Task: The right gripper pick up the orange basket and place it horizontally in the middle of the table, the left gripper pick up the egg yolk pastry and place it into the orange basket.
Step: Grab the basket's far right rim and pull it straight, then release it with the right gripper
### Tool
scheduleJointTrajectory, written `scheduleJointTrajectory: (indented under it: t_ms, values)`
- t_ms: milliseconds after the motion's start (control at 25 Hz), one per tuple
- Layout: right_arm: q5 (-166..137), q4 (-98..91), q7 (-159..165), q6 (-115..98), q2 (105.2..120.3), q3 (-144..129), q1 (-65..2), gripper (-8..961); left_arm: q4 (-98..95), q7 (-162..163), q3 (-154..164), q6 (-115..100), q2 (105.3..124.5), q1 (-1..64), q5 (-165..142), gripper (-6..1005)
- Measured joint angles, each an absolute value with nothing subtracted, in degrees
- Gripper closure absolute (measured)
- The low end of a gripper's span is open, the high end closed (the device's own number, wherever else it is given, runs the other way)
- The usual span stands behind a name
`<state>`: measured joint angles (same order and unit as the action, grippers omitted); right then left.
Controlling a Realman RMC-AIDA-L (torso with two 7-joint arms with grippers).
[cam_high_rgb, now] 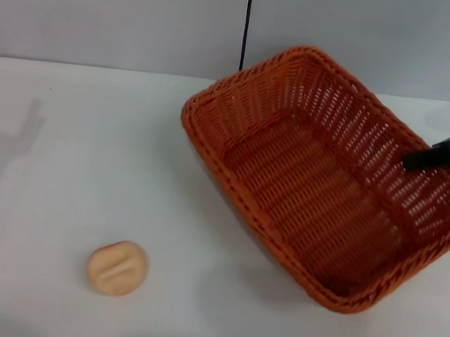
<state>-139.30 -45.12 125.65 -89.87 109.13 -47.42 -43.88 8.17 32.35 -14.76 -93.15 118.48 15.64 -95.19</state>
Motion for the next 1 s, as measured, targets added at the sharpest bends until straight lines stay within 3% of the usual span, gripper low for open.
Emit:
scheduleJointTrajectory:
  t_ms: [160, 400, 760, 1000]
  values:
    - [-137.08, -46.81, 125.21, -91.67, 108.94, -46.29, -43.14, 781, 8.17, 32.35, -14.81, -93.15, 118.47, 15.64, -95.18, 156]
    - [-128.14, -47.96, 124.88, -99.11, 107.34, -43.94, -42.3, 781, 8.17, 32.35, -15.19, -93.14, 118.39, 15.9, -95.15, 156]
    - [-120.89, -52.43, 123.23, -105.53, 107.14, -39.38, -40.83, 782, 8.14, 32.35, -15.21, -93.07, 118.39, 16.17, -94.87, 155]
    - [-113.8, -54.96, 121.39, -109.25, 105.58, -38.76, -40.0, 782, 8.02, 32.37, -15.29, -93.07, 118.31, 16.4, -94.83, 155]
